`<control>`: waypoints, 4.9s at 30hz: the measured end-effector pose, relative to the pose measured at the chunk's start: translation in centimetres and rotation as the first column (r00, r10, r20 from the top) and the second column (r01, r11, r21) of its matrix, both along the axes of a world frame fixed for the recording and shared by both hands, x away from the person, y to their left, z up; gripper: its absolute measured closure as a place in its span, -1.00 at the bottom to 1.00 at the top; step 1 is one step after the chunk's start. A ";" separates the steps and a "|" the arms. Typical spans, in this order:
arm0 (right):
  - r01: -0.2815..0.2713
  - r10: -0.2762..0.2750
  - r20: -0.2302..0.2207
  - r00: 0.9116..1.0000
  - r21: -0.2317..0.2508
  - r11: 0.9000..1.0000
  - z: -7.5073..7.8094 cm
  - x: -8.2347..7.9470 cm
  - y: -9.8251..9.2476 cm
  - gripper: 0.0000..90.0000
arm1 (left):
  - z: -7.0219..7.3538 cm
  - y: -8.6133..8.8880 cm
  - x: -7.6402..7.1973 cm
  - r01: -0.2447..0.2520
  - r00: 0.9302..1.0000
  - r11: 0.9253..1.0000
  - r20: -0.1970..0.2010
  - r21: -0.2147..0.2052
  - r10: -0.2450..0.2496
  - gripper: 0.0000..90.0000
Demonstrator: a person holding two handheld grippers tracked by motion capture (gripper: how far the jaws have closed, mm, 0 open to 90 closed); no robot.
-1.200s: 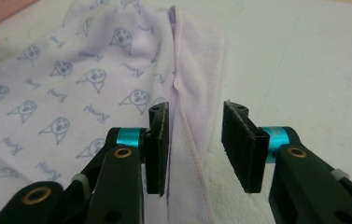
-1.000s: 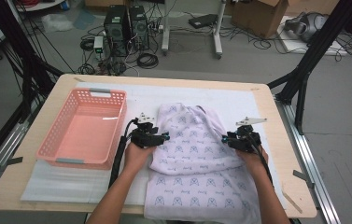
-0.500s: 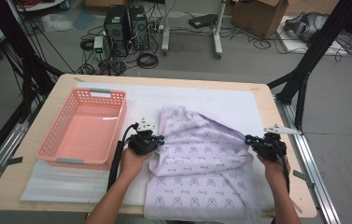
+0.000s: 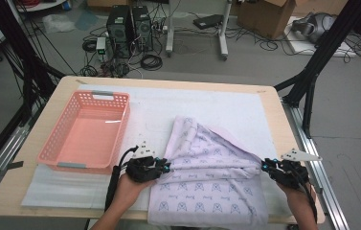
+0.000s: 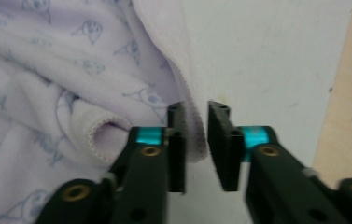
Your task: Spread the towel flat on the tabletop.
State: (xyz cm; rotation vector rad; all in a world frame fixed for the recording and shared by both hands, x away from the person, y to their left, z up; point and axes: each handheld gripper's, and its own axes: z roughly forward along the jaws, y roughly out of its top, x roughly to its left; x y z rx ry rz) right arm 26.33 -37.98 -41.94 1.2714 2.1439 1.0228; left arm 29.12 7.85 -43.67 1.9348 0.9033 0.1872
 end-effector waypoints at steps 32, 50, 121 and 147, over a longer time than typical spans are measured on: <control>-0.084 0.084 0.012 0.996 -0.009 0.996 1.0 13.5 8.3 1.00 | 0.2 -0.5 8.4 -0.173 0.984 0.985 0.033 -0.009 0.173 -0.06; -0.227 0.218 -0.113 0.969 -0.078 0.971 -0.8 14.7 11.4 0.83 | 0.9 -1.0 9.6 -0.204 0.978 0.979 0.042 -0.006 0.204 -0.10; 0.192 -0.191 -0.018 0.981 0.039 0.981 0.6 6.1 -1.4 0.42 | 3.3 -1.9 6.4 -0.034 0.996 0.999 0.082 0.028 0.031 0.00; 0.074 -0.074 -0.007 0.997 0.092 0.993 -0.8 5.0 0.2 0.51 | -0.6 -10.1 10.0 0.079 0.994 0.966 0.049 0.246 -0.094 0.90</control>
